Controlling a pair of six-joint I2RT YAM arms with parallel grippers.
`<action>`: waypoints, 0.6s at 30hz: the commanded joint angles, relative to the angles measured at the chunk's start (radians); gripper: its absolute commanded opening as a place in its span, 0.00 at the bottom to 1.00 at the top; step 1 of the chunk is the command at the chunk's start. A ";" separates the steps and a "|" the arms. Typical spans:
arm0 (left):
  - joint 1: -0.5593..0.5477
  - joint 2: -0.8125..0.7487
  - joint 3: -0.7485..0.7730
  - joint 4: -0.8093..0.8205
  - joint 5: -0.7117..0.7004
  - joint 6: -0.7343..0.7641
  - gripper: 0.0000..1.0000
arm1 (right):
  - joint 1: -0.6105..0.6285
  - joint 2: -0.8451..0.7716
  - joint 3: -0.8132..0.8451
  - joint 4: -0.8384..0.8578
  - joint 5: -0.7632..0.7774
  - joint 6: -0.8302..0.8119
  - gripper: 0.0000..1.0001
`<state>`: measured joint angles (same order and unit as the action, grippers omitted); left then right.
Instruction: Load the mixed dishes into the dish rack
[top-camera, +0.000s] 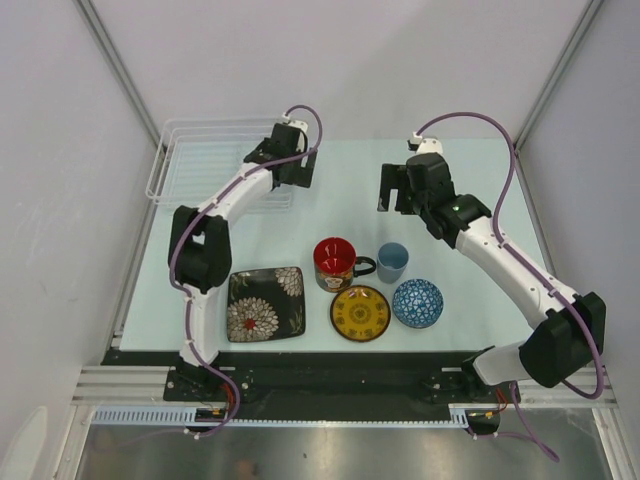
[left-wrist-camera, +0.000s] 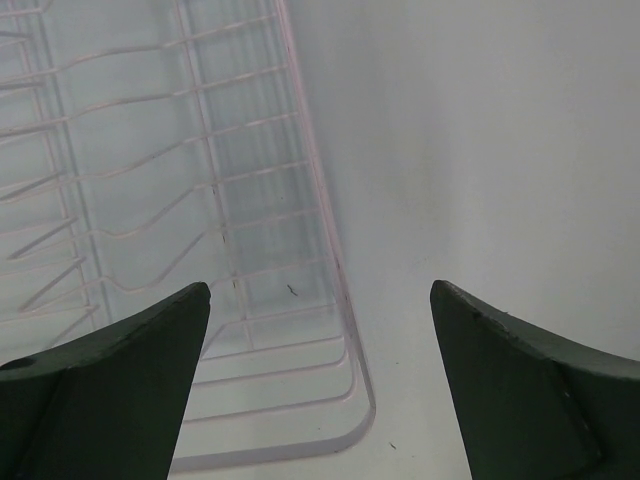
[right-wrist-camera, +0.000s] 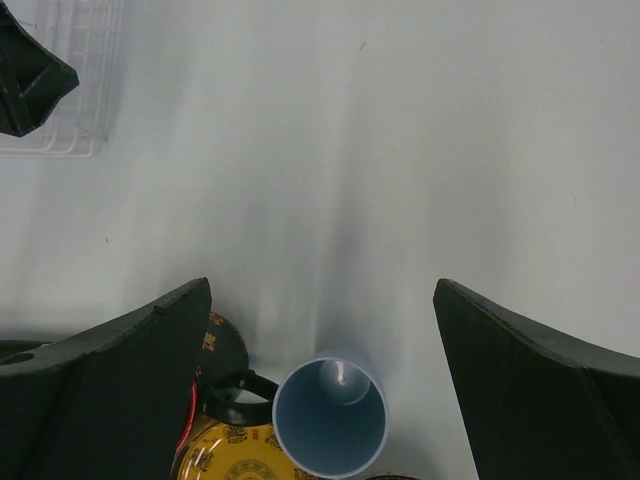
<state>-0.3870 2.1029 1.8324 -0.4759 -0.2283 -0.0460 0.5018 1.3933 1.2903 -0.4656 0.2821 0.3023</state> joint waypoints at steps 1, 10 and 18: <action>0.007 0.045 0.028 0.020 0.009 -0.015 0.96 | -0.014 -0.022 -0.002 0.024 0.019 -0.009 1.00; -0.075 0.085 0.041 0.020 0.064 -0.006 0.93 | -0.046 -0.034 -0.026 0.039 0.017 0.027 1.00; -0.176 0.086 0.074 0.019 0.144 -0.006 0.93 | -0.066 -0.028 -0.048 0.058 0.011 0.046 0.99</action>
<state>-0.5014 2.1941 1.8359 -0.4755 -0.1726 -0.0444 0.4469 1.3922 1.2564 -0.4522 0.2829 0.3252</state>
